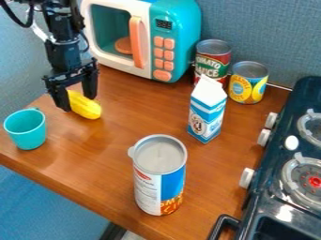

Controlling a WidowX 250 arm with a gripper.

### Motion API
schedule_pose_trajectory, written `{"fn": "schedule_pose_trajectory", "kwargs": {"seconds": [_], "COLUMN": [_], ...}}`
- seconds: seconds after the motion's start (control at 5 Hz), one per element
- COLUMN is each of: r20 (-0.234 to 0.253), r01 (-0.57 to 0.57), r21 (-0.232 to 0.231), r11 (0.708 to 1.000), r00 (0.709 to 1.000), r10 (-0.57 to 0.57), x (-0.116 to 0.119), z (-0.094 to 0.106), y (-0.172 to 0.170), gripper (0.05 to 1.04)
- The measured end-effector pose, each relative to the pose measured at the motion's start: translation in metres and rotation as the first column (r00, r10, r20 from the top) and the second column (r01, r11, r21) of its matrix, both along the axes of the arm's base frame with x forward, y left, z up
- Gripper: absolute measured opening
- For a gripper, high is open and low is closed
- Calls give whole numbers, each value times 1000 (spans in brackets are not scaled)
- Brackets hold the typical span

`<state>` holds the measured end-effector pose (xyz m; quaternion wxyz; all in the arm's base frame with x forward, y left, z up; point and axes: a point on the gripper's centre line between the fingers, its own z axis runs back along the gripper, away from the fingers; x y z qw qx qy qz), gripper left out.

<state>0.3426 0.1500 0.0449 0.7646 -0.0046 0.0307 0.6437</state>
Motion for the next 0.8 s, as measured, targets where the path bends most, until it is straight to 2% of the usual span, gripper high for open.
{"fn": "schedule_pose_trajectory", "kwargs": {"seconds": [0.2,0.4,0.6,0.8], "r20": [-31,-55,-77,-86], "r01": [-40,-35,44,130], "r21": [-19,-14,-12,-6], "r11": [999,999,999,991], "r00": [999,998,996,988], "r10": [39,34,-45,-130], "x": [-2,-3,-1,-3], "z": [-13,-18,-23,-22], "y": [-3,-5,-3,0], "gripper": [1010,1010,975,717]}}
